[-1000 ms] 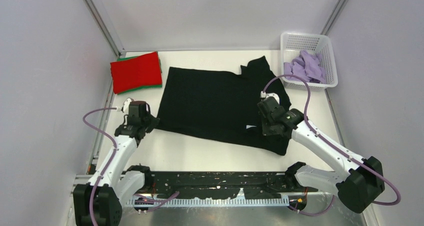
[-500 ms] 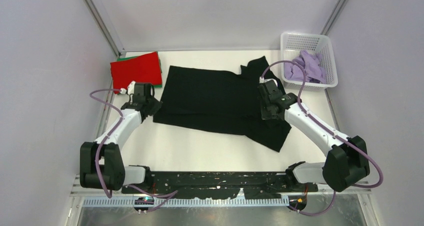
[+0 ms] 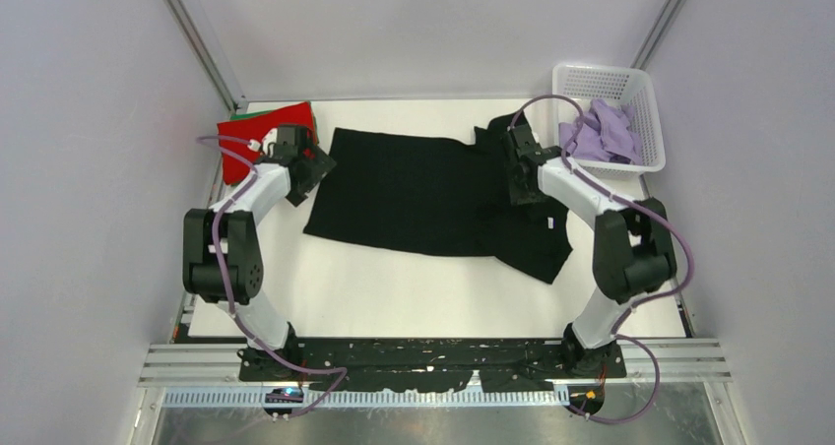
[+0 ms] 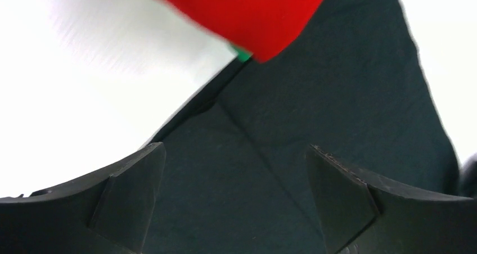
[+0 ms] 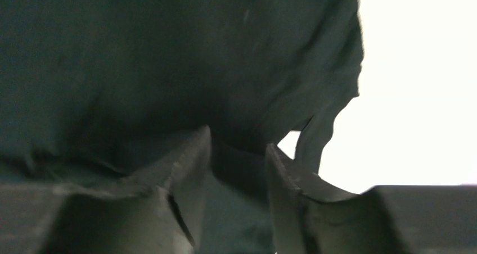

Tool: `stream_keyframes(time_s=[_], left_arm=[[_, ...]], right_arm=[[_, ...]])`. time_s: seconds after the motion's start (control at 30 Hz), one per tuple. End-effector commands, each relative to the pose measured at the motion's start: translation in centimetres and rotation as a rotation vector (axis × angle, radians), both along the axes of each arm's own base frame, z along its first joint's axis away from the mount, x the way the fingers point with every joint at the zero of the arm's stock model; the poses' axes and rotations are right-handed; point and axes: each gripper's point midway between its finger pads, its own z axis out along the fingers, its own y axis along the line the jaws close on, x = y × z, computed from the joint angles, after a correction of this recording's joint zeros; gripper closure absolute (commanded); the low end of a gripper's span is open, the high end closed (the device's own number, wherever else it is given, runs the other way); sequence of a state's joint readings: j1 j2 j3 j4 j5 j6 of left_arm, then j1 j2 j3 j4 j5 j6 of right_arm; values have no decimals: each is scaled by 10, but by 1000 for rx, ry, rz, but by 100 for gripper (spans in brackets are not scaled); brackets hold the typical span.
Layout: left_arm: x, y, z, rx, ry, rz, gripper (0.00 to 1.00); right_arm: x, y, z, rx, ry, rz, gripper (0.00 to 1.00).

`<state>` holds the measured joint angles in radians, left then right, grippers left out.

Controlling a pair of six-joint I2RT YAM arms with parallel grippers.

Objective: Fold and stack the t-shirts
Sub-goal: Fold the flattened tshirt in 1/3 of the way

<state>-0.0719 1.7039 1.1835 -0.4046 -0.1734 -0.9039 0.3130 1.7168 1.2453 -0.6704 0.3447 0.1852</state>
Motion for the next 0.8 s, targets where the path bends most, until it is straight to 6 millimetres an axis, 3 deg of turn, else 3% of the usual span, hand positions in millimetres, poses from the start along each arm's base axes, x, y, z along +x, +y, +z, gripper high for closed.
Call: stream_keyframes(time_s=[0.0, 0.03, 0.07, 0.17, 0.2, 0.3, 0.4, 0.47, 0.5, 0.63, 0.77], left_arm=[[28, 0, 54, 7, -84, -45, 0], [26, -1, 62, 13, -99, -59, 0], [23, -1, 67, 15, -114, -67, 0], [4, -5, 70, 9, -138, -110, 0], [-3, -8, 68, -2, -144, -128, 0], [-21, -27, 54, -76, -150, -216, 0], [-30, -54, 37, -152, -153, -309, 0], [-34, -66, 22, -169, -114, -353, 0], [-36, -72, 15, -186, -94, -374, 0], [-36, -74, -15, -190, -29, -368, 1], [-38, -66, -36, -150, 52, -360, 0]], right_arm=[[62, -22, 46, -110, -155, -76, 44], [63, -22, 52, -107, -165, -81, 41], [62, -21, 54, -95, -175, -86, 32], [41, -15, 59, -16, -207, -72, 15], [39, -5, 59, 49, -224, -49, 1], [6, 15, 52, 203, -228, 17, 4], [-20, 59, 40, 438, -199, 108, 4], [-37, 75, 28, 543, -163, 124, 5], [-47, 77, 17, 573, -136, 100, 4], [-55, 85, -6, 634, -91, 55, 5], [-70, 71, -35, 574, -2, -43, 5]])
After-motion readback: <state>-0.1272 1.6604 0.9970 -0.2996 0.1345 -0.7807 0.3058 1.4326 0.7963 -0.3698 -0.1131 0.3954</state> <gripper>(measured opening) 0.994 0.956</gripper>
